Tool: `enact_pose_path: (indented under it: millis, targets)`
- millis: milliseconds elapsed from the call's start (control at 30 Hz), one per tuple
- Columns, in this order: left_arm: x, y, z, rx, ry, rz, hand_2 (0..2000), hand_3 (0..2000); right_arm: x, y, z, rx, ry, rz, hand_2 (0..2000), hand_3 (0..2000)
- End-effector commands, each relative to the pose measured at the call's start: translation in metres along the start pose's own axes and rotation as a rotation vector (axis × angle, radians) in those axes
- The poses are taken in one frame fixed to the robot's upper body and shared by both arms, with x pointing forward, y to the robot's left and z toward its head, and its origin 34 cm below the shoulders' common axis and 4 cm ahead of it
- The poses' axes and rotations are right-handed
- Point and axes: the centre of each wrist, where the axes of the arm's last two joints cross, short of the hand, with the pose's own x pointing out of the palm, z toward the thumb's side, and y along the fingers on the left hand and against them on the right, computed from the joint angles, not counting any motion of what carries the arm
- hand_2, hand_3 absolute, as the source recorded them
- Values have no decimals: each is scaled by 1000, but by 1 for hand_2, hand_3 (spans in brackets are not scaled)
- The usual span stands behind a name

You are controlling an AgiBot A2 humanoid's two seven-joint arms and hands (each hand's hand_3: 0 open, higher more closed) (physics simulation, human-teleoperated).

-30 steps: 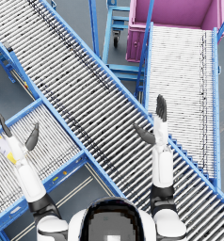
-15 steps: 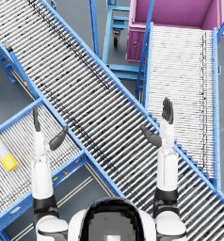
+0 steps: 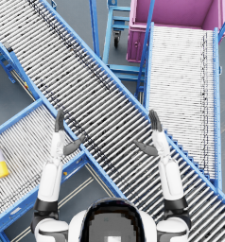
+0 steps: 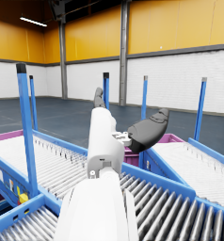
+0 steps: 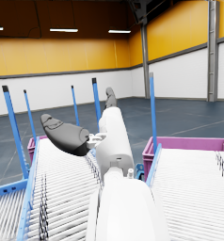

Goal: Pick up the oil and place it on the left assembly line, put the cola on the right, and keep Sprite still

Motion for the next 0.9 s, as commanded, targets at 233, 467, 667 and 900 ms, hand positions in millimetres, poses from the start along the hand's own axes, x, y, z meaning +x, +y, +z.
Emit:
enact_pose_path:
  millis: [233,467,667,900]
  targets:
    - [10,-5,-9,-65,-94,-36,0,0,2,10,-8,65,-23,45,0,0]
    - [11,-5,-9,-70,-99,-38,0,0,2,10,-8,68,-24,48,0,0]
    - [11,-5,-9,-70,-100,-38,0,0,2,10,-8,69,-24,48,0,0]
    - [11,-5,-9,-70,-100,-38,0,0,2,10,-8,69,-24,48,0,0]
